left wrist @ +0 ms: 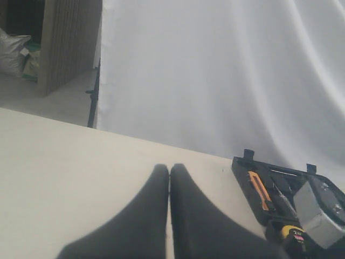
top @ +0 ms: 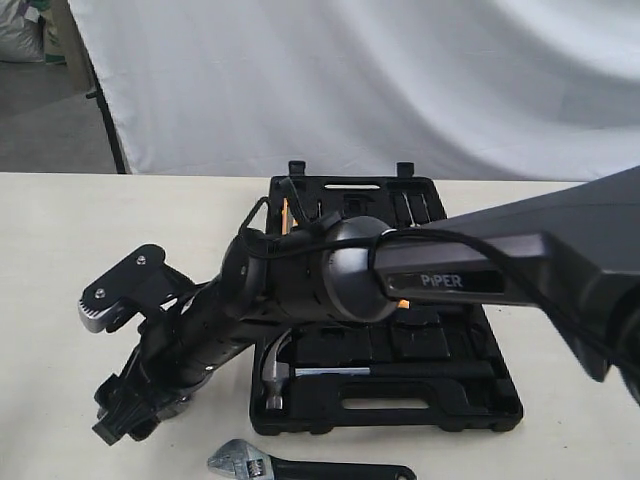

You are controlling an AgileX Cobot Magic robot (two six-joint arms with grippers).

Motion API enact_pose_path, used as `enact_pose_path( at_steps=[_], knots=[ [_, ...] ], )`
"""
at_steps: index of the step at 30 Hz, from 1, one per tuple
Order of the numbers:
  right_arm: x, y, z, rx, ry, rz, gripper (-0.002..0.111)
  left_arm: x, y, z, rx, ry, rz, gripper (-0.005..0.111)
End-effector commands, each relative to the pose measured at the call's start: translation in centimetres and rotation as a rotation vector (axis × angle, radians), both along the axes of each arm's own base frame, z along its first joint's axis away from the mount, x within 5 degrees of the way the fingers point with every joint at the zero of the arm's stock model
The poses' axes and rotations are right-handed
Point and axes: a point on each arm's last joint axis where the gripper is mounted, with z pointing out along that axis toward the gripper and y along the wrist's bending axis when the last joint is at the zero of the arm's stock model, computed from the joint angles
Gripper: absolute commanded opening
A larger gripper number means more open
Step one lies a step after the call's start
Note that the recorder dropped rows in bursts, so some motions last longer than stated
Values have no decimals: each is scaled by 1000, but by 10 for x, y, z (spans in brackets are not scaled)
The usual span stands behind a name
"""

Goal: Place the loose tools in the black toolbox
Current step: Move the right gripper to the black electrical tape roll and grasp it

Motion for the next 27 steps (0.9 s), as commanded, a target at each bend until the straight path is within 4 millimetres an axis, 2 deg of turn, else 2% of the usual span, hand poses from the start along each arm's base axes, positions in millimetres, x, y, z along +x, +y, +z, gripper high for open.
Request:
enact_pose_path(
  at_steps=[1, 7, 12, 27],
  knots=[
    [9, 5, -15, -26, -11, 9, 79, -1, 1, 2, 2, -13, 26, 1],
    [27, -3, -28, -54, 5, -28, 79, -1, 1, 2, 2, -13, 26, 1],
    [23, -8, -30, -95, 62, 22, 79, -1, 1, 2, 2, -13, 26, 1],
    [23, -10, -32, -128, 36, 63, 79, -1, 1, 2, 2, -13, 26, 1]
  ],
)
